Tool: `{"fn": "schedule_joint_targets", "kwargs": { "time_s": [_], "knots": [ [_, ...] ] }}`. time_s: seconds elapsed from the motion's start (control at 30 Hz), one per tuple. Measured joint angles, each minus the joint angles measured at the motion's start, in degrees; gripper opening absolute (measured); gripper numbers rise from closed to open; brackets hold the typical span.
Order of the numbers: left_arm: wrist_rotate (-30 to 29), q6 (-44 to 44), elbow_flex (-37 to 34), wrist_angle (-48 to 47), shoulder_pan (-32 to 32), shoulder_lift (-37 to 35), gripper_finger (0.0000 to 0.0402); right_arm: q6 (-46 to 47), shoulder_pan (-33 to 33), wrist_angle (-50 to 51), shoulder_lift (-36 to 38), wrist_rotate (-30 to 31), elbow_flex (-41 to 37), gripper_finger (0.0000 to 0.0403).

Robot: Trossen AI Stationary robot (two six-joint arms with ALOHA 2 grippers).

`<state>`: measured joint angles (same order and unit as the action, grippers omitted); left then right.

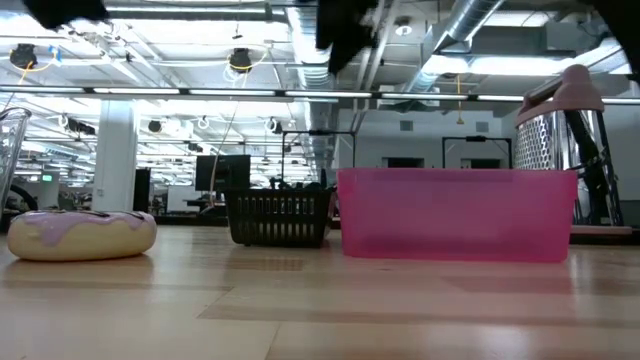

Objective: Pick & Place Food Item
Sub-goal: Put the violet donut into the black bin

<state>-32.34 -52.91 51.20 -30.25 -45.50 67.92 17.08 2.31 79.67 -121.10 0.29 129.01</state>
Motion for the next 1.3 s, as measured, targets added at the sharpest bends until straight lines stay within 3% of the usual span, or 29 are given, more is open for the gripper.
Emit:
{"fn": "schedule_joint_targets", "kwargs": {
  "time_s": [0.2, 0.47, 0.73, 1.0, 1.3],
  "knots": [
    [15.2, 16.4, 1.4, -6.9, 12.7, 0.2, 0.0285, 9.0, 3.9, 0.2, 10.1, 5.1, 0.0, 0.0223],
    [27.9, 32.6, 1.6, -17.8, 25.3, 4.5, 0.0285, 21.9, 12.8, 1.8, 17.6, 16.9, 0.0, 0.0223],
    [29.8, 35.8, 1.6, -11.4, 25.7, 14.7, 0.0285, 38.6, 24.1, 7.6, 20.0, 29.9, 0.0, 0.0223],
    [27.8, 32.7, 1.6, -8.2, 25.3, 21.0, 0.0286, 50.8, 31.3, 10.4, 19.8, 34.6, 0.0, 0.0223],
    [27.2, 31.4, 1.7, -7.4, 25.3, 21.8, 0.0286, 59.3, 36.5, 10.4, 19.8, 37.5, 0.0, 0.0223]
  ]
}}
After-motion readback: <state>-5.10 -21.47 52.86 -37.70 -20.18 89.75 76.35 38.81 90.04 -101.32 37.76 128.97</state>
